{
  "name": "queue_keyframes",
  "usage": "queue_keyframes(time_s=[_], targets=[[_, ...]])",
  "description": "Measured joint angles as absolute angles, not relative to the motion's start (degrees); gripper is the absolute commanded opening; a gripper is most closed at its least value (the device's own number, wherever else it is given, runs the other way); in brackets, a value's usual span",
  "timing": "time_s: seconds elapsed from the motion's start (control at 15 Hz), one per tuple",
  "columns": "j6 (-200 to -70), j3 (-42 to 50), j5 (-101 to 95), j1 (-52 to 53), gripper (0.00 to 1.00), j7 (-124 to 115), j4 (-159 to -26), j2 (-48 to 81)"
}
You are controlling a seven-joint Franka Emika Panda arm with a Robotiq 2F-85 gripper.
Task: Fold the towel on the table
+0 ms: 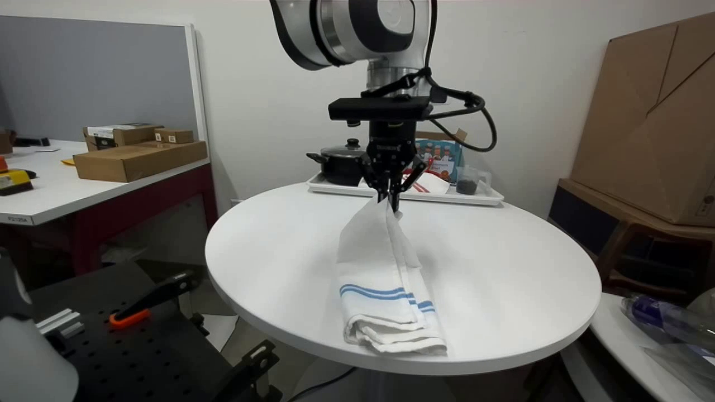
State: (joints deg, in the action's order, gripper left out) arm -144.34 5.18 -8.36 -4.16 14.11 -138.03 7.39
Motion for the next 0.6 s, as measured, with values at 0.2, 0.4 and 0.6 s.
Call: queue_keyframes(time_s=[0.2,0.4,0.6], targets=[[-142.10,5.18,-8.37,-4.80,0.10,20.55,-137.76,6.52],[-141.74,4.93,-8.37,-4.80,0.11,22.41,-137.35,6.42],[-141.74,4.28,-8.37,-4.74,0.10,22.46,-136.88,6.43]])
